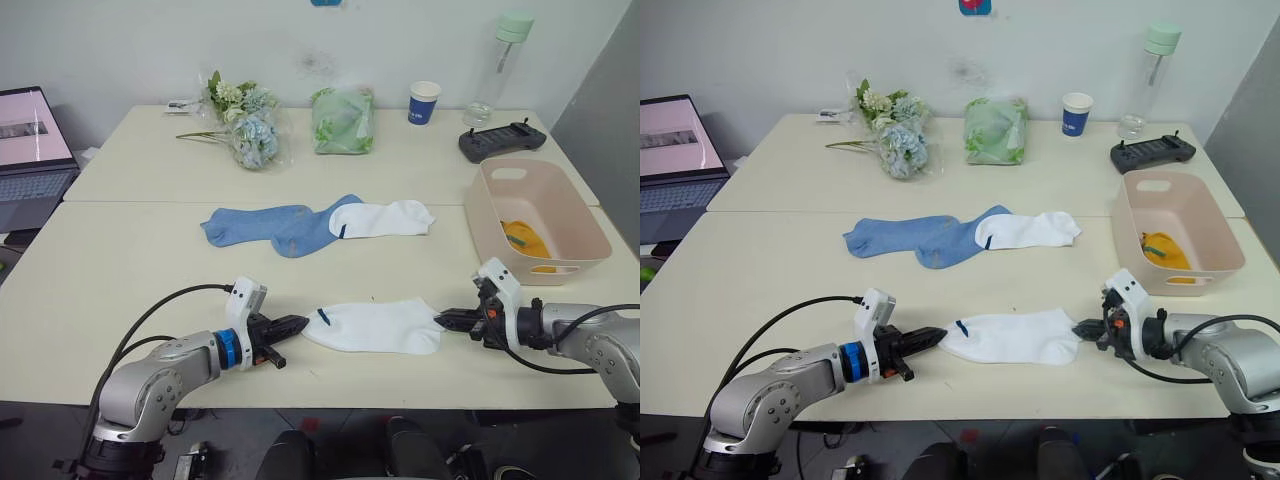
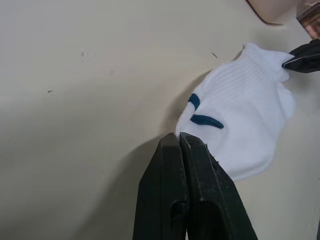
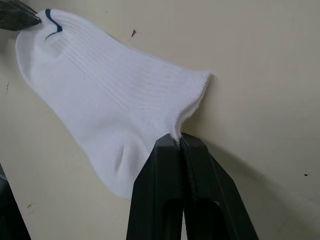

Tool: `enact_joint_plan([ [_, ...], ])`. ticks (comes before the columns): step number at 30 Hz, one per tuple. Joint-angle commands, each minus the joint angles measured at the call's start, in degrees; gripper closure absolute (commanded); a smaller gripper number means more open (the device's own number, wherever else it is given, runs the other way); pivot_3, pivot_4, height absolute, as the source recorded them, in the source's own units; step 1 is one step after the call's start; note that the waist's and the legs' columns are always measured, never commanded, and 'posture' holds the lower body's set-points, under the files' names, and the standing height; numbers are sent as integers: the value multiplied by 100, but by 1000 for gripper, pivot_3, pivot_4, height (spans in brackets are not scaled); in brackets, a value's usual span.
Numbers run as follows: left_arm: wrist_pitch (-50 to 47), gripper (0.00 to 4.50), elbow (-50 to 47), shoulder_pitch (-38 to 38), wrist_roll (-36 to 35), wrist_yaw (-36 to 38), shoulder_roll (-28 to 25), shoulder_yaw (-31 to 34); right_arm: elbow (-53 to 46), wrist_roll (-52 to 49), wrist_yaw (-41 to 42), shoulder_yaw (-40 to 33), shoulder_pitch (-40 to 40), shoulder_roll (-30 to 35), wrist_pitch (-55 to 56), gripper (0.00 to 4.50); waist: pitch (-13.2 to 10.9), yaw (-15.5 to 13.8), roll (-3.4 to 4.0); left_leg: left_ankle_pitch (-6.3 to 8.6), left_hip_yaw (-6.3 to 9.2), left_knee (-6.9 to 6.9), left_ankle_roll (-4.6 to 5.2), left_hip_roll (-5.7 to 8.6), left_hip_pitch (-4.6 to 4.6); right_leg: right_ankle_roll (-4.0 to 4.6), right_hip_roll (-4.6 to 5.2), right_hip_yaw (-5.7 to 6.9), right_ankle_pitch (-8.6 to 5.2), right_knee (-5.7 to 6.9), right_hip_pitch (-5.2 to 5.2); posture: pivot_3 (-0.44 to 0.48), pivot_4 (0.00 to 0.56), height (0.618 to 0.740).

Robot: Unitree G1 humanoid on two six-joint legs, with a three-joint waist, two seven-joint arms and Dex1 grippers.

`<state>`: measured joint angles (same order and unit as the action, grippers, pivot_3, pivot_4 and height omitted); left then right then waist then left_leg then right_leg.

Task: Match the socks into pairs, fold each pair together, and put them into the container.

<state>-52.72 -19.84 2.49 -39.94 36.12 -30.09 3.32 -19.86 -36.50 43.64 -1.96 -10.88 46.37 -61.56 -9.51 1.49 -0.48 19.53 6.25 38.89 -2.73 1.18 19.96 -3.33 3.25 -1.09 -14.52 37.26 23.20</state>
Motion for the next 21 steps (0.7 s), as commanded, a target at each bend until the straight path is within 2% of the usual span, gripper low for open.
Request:
enact_joint_plan([
  [1, 187, 3881, -115, -72, 8, 144, -45, 10, -50, 86, 25, -121, -32, 73, 244, 3500, 0, 1, 0, 0, 0, 0, 0, 0, 0, 0, 0, 0, 0, 0, 0, 0, 150, 740],
  [6, 450, 2348, -18, -93, 239, 77, -62, 73, 75, 259, 19, -287, -30, 87, 575, 1681, 0, 0, 0, 0, 0, 0, 1, 0, 0, 0, 0, 1, 0, 0, -1, 0, 150, 740],
  [8, 728, 1818, -50, -106, 295, 144, -68, 172, 13, 281, 130, -396, -8, 61, 933, 1118, 0, -1, 0, 0, 0, 0, 1, 0, 0, 0, 0, 0, 0, 0, -1, 0, 150, 740],
  [9, 726, 1502, -117, -60, 156, 144, -45, 329, -86, 251, 184, -474, -31, 14, 1126, 1071, 0, 1, 0, 0, 0, 0, 0, 0, -1, 0, 0, 1, 0, 0, -1, 0, 150, 740],
  [10, 751, 1248, -203, -18, 75, 196, -87, 425, -211, 211, 239, -499, -67, -34, 1290, 1071, 0, 6, 0, 0, 0, 0, 0, -1, 0, 0, 0, 1, 0, 1, 0, 0, 150, 740],
  [13, 1010, 1248, -414, 30, 210, 520, -352, 322, -466, 119, 81, -433, -191, -423, 1564, 1071, 0, 16, -1, 0, 1, -1, 0, -4, -2, 0, -3, 3, 0, 2, 0, 0, 150, 740],
  [16, 1711, 1202, -497, 128, 657, 892, -457, -143, -673, 333, -60, 39, -203, -901, 1904, 1639, 0, 13, 0, -2, 2, -2, -4, -6, -2, 0, -6, 4, 0, 0, -1, 0, 150, 740],
  [18, 2113, 1602, -469, 163, 896, 1016, -408, -385, -674, 699, -53, 420, -170, -973, 2193, 2367, -1, 3, 1, -9, -1, -3, -17, -2, 0, 0, -3, -1, 0, -3, -1, 0, 150, 740],
  [20, 2549, 2066, -348, 252, 1370, 1196, -405, -930, -562, 1365, 28, 1047, -79, -948, 2807, 3019, 0, -11, 1, -10, 0, -2, -18, 1, 3, 0, 1, -1, 1, -10, -1, 0, 150, 740],
  [21, 2682, 2416, -273, 289, 1549, 1256, -406, -1129, -505, 1585, 57, 1246, -40, -956, 3036, 3432, 0, -23, 1, -10, -2, -2, -19, 3, 3, 0, 2, -1, 1, -13, -1, 0, 150, 740],
])
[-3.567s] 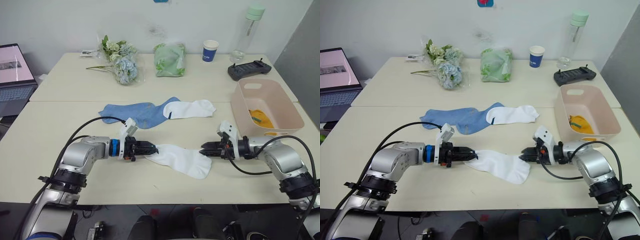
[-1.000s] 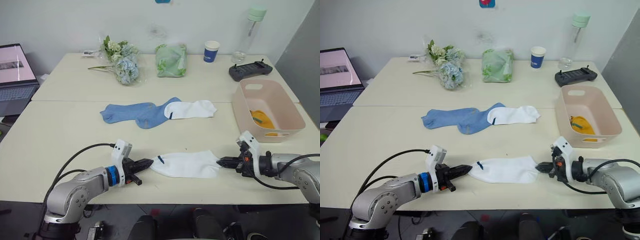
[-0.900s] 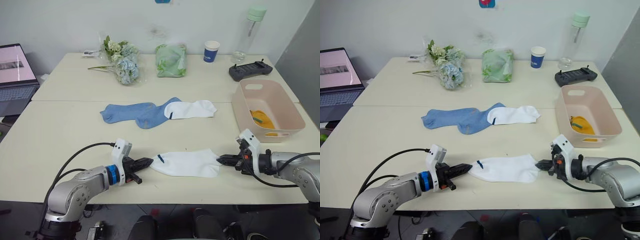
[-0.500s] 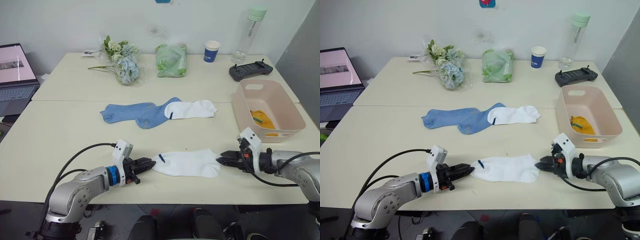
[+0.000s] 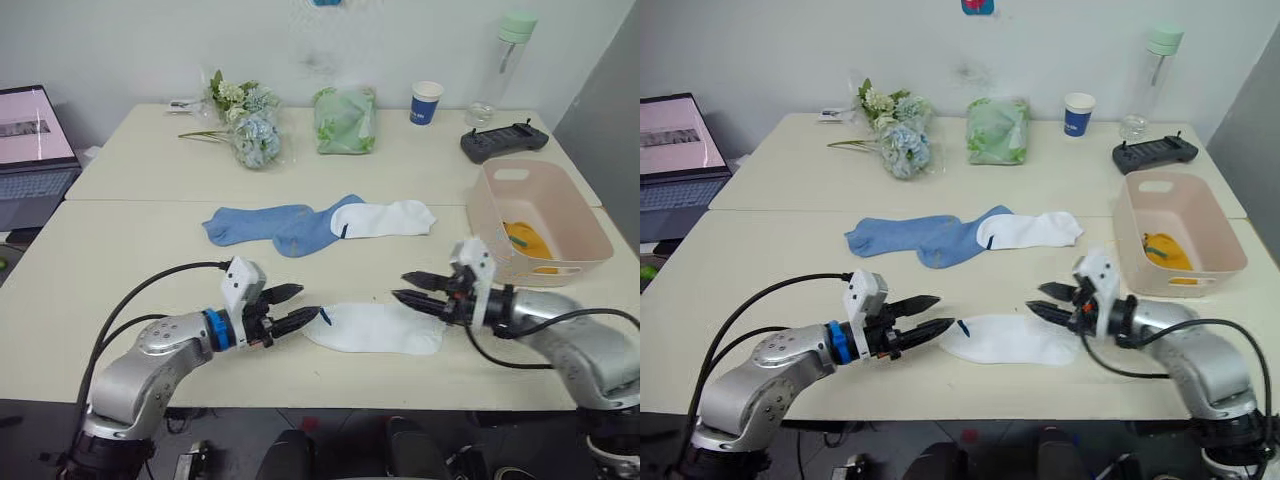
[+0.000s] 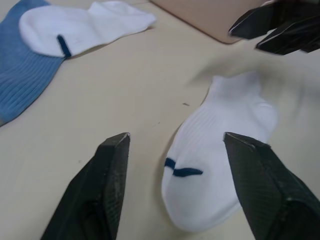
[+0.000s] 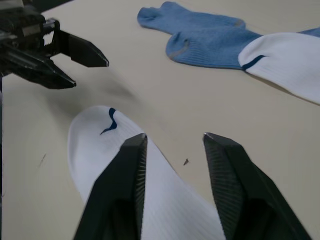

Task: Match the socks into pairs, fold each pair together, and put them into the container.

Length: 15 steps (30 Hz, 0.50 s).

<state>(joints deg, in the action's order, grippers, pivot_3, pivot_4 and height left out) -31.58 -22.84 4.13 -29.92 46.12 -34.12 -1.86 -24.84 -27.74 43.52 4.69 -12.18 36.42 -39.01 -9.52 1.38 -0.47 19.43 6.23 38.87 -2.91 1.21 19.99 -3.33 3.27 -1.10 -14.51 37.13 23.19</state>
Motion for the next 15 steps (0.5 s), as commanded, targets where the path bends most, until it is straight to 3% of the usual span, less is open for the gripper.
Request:
enact_joint_plan([
  [1, 621, 2775, 222, 168, 664, 211, 108, -754, 118, 910, 46, 728, 153, -8, 1014, 3829, 0, -12, -1, 0, 1, 0, 0, 0, 0, 0, 0, 2, 0, -3, -1, 0, 150, 740],
  [3, 784, 3364, 555, 190, 825, 180, 257, -907, 352, 1126, -53, 811, 267, -122, 1311, 4471, 0, -7, 0, 0, 0, -2, 0, 0, 0, 0, 0, 2, 0, -2, -1, 0, 150, 740],
  [7, 1291, 4479, 1153, 233, 1244, 117, 465, -1085, 739, 1326, -190, 669, 476, -289, 1706, 4500, 0, 8, 0, 0, 2, -2, 0, -2, -2, 0, -1, 3, 0, 4, 1, 0, 150, 740],
  [10, 1491, 4479, 1645, 300, 1383, -134, 767, -973, 907, 1193, -263, 353, 647, -401, 1699, 4500, 0, 8, -1, 1, 3, -1, 2, -2, -4, 0, -2, 3, 0, 7, -1, 0, 150, 740],
  [15, 1689, 4479, 1888, 178, 1397, -36, 718, -789, 1080, 1316, -205, 35, 918, -239, 1854, 4500, 4, 10, 3, 1, 3, 0, 2, -3, -6, 0, -1, 2, 0, 8, -2, 0, 150, 740],
])
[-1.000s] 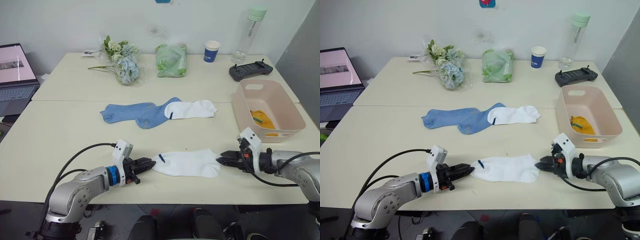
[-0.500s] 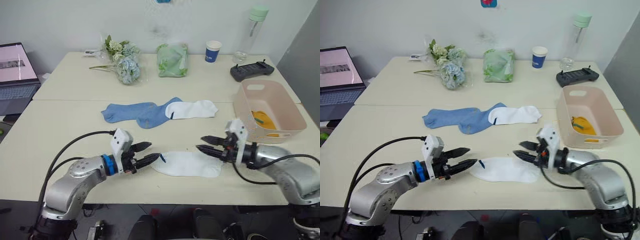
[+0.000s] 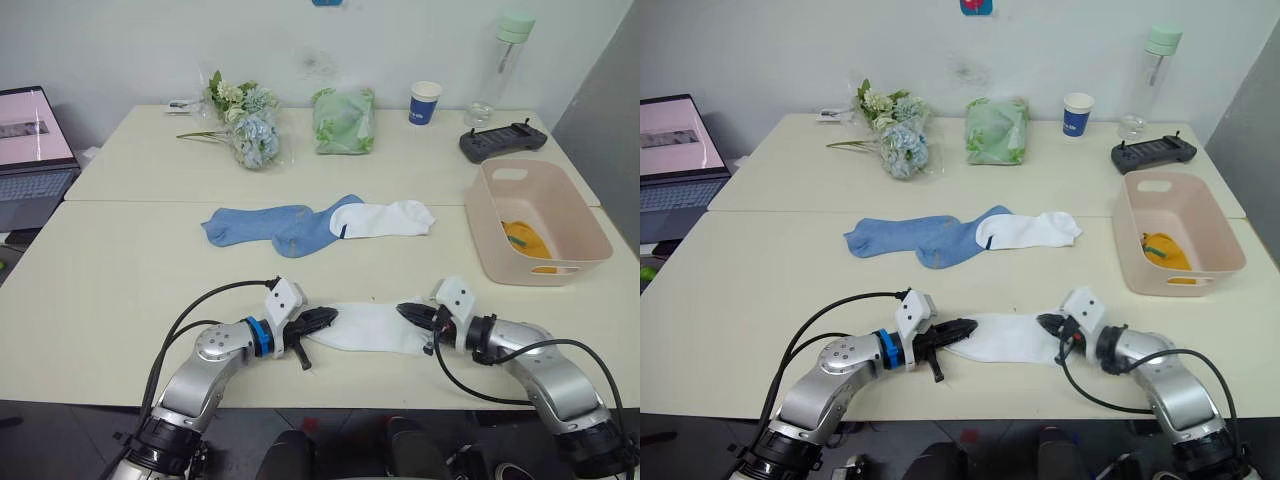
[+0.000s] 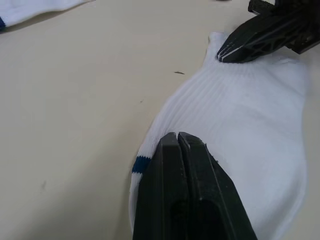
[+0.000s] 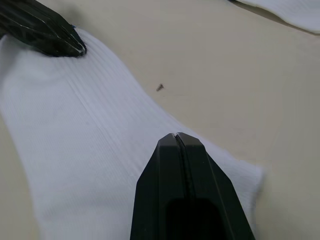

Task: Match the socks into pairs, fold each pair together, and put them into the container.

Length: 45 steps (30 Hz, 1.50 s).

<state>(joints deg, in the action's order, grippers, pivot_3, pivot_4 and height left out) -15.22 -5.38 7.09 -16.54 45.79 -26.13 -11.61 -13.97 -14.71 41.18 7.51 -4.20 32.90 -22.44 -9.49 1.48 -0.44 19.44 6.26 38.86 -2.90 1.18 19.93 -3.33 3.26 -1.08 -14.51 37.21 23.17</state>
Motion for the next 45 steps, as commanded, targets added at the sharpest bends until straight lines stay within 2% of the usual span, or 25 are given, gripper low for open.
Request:
enact_joint_plan([
  [1, 65, 4479, 76, -161, 4, 64, -128, 221, 9, 21, 36, -344, 211, 159, 252, 4500, 2, 4, 1, 1, 0, 0, 1, 0, -2, 0, 0, 0, 0, 1, -1, 0, 150, 740],
  [10, 335, 4479, -312, -116, -74, 415, -350, 367, -440, -316, 472, -674, 385, 237, 825, 4500, 4, 18, 5, 11, -1, 0, 20, -2, -4, 0, -4, -1, 0, 4, -1, 0, 150, 740],
  [15, 549, 4479, -827, -339, 0, 963, -810, 210, -931, -552, 771, -385, 237, 354, 413, 4500, 3, 20, 5, 11, 3, -1, 19, -4, -2, 0, -4, 0, 0, 3, 0, 0, 150, 740],
  [21, 790, 4479, -553, -492, 341, 1042, -969, 56, -556, -53, 891, 79, 467, 490, 504, 4500, 3, -6, 5, 12, -1, -2, 22, 0, -2, 0, -3, 0, 0, -1, -3, 0, 150, 740],
  [26, 938, 4479, -272, -572, 560, 849, -965, 127, -351, 198, 911, -29, 666, 751, 665, 4500, 4, 3, 5, 12, -1, -2, 22, -1, -3, 0, -3, 0, 0, 0, -3, 0, 150, 740],
  [29, 936, 4479, -268, -720, 446, 855, -987, 219, -109, 238, 950, -238, 777, 967, 881, 4500, 7, 4, 3, 12, -1, -2, 23, -2, -5, 0, -4, 1, 0, 0, -6, 0, 150, 740],
  [33, 645, 4479, -639, -804, 34, 843, -936, 396, -236, -175, 1085, -547, 853, 989, 865, 4500, 10, 4, 2, 13, 0, -1, 23, -3, -8, 0, -4, 2, 0, 0, -10, 0, 150, 740],
  [38, 56, 4479, -1154, -663, -400, 681, -881, 651, -913, -1099, 977, -998, 704, 879, -11, 4500, 8, 4, 2, 13, 2, -1, 23, -4, -5, 0, -4, 1, 0, 2, -7, 0, 150, 740],
  [40, -297, 4479, -1400, -512, -706, 494, -858, 944, -1119, -1739, 477, -1445, 249, 728, -735, 4500, 8, 7, 2, 13, 4, -1, 23, -5, -4, 0, -4, 3, 0, 3, -7, 0, 150, 740],
  [41, -519, 4494, -1476, -398, -926, 344, -820, 1162, -1095, -1772, 248, -1607, 20, 705, -885, 4320, 7, 19, 3, 13, 6, -1, 23, -5, -4, 0, -4, 1, 0, 3, -6, 0, 150, 740],
  [44, -756, 3905, -1128, 23, -1048, -334, -585, 1733, -714, -1243, -184, -1723, -280, 689, -718, 3567, 7, 9, 2, 13, 8, 1, 23, -3, -5, 0, -4, 2, 0, 5, -6, 0, 150, 740],
  [45, -754, 3608, -957, 126, -995, -500, -521, 1846, -564, -1051, -304, -1696, -305, 640, -576, 3184, 10, 5, -2, 13, 8, 1, 23, -3, -4, 0, -5, 9, 0, 4, -6, 0, 150, 740],
])
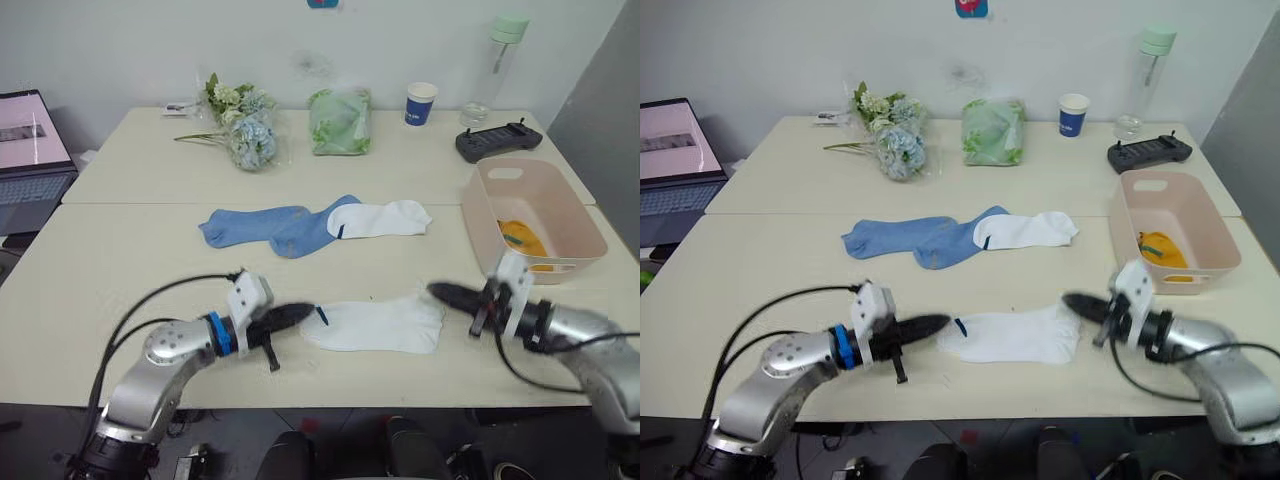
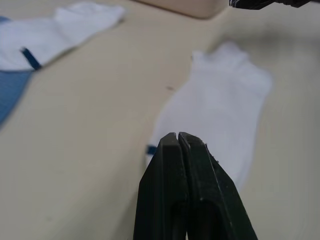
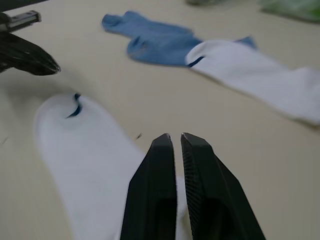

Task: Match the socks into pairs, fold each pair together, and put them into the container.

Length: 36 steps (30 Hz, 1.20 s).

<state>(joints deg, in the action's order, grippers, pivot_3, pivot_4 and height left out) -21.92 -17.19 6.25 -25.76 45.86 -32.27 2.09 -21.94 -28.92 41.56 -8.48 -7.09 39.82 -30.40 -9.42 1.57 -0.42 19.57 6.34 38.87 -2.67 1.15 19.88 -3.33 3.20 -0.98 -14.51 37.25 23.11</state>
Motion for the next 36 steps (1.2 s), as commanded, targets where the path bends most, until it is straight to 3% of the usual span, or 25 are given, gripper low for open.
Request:
enact_joint_plan([
  [1, -18, 3302, 408, 297, 16, -673, 164, 573, 370, 528, -383, -37, -14, -100, 382, 2831, 4, -10, -5, 0, 1, -2, -1, -1, 0, 0, -2, 3, 0, -1, 0, 0, 150, 740],
  [9, 733, 725, 1348, 64, 678, -1415, 693, 697, 1445, 1520, -831, 560, -228, -822, 1355, 10, 3, 20, -4, -13, -18, -4, -24, 5, 3, -5, 8, -26, 4, -11, 9, 0, 150, 740],
  [12, 839, 26, 1353, -43, 754, -1479, 775, 708, 1543, 1592, -844, 601, -325, -954, 1406, 0, 3, 11, -4, -13, -16, -3, -25, 4, 2, -5, 6, -22, 5, -3, 11, 0, 150, 740],
  [16, 904, 26, 1341, -46, 747, -1440, 775, 709, 1609, 1726, -703, 736, -473, -920, 1434, 0, 4, 9, -3, -14, -13, -3, -25, 2, 2, -3, 4, -13, 5, 0, 9, 0, 150, 740],
  [19, 823, 26, 1223, 113, 660, -1256, 714, 617, 2050, 2128, -755, 1102, -1073, -1001, 1580, 0, 3, 18, -3, -14, -16, -3, -25, 4, 3, -3, 5, -18, 5, -2, 10, 0, 150, 740],
  [25, 381, 26, 437, 593, 491, -946, 647, 207, 3868, 3185, -1219, 1740, -2635, -1275, 1846, 0, 3, 33, -2, -19, -20, -1, -35, 3, 3, 3, 2, -18, 9, 2, 15, 0, 150, 740],
  [33, 204, 26, -41, 738, 628, -1203, 849, -122, 5290, 3627, -1217, 1942, -3454, -1392, 2212, 0, 3, 27, -2, -20, -24, -6, -37, 6, 16, 2, 9, -22, 9, -19, 21, 0, 150, 740],
  [36, 147, 0, -157, 668, 615, -1277, 878, -113, 5323, 3697, -1155, 1951, -3495, -1340, 1978, 610, 3, 24, -2, -21, -23, -2, -37, 5, 13, 2, 8, -20, 10, -10, 19, 0, 150, 740],
])
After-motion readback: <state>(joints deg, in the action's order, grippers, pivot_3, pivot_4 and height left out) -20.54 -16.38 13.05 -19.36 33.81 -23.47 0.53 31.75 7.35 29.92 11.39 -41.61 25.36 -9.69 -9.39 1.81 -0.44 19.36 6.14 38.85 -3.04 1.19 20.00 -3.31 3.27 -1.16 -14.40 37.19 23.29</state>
